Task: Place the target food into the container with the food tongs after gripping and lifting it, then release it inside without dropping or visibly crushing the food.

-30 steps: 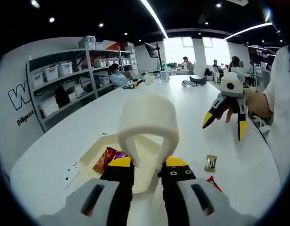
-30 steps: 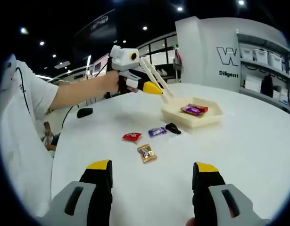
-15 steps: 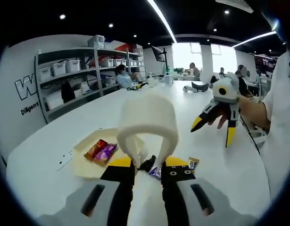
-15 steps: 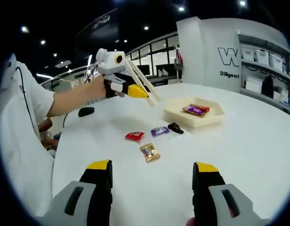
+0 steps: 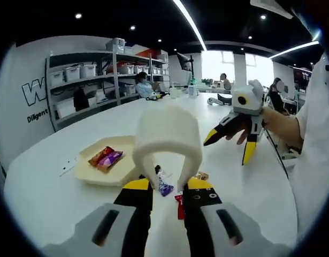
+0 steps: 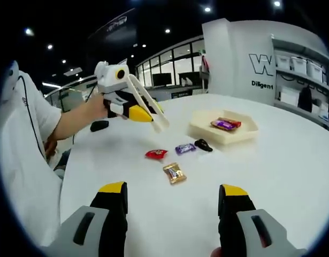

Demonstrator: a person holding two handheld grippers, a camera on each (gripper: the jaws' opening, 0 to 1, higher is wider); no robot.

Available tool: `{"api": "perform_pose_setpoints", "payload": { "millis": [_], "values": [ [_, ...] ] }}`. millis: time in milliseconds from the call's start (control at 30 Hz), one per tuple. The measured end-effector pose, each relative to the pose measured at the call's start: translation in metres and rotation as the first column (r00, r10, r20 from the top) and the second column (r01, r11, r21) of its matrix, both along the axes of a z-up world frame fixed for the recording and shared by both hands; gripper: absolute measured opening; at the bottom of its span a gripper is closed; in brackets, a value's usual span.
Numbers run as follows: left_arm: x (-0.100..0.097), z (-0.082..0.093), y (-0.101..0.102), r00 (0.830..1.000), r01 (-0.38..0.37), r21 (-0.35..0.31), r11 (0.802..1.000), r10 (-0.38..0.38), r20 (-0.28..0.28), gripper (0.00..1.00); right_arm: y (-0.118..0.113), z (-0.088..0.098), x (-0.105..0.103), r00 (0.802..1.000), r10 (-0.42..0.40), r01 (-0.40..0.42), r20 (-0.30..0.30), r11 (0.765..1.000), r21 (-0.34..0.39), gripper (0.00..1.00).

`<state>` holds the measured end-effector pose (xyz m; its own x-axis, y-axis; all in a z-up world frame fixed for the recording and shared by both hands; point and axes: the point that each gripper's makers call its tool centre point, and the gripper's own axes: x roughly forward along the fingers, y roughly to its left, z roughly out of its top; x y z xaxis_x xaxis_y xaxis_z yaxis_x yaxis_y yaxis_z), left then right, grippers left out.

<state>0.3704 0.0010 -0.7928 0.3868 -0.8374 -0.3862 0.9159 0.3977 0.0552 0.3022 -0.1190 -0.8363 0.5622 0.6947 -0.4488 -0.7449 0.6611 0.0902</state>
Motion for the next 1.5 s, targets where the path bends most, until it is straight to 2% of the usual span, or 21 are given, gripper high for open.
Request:
{"api": "perform_pose_setpoints", "payload": {
  "millis": [233,433,1000,1500],
  "values": [
    [-0.012,-0.007,0.001,1.0,-0.013,-0.015,1.0,0.013,-0.022,0.21,0.001,-0.002,0.0,1.0,0.002,-0.002,-0.005,1.0,-0.003,0.66],
    [-0.021,-0.016,-0.001,1.0,-0.012,-0.003,1.0,0.012,-0.028,0.21,0.004,-0.003,0.001,1.0,0.007,-0.007,-0.006,1.0,-0.004,0.66],
    [-0.027,-0.029,-0.002,0.998,-0.011,0.002,1.0,0.011,-0.056,0.2,0.007,-0.009,0.002,1.0,0.01,-0.01,-0.022,1.0,-0.006,0.66],
    [-0.023,-0.038,-0.003,0.996,-0.041,0.017,0.999,0.042,-0.073,0.21,0.01,-0.012,0.004,0.999,0.016,-0.016,-0.03,1.0,-0.007,0.66]
  ]
}}
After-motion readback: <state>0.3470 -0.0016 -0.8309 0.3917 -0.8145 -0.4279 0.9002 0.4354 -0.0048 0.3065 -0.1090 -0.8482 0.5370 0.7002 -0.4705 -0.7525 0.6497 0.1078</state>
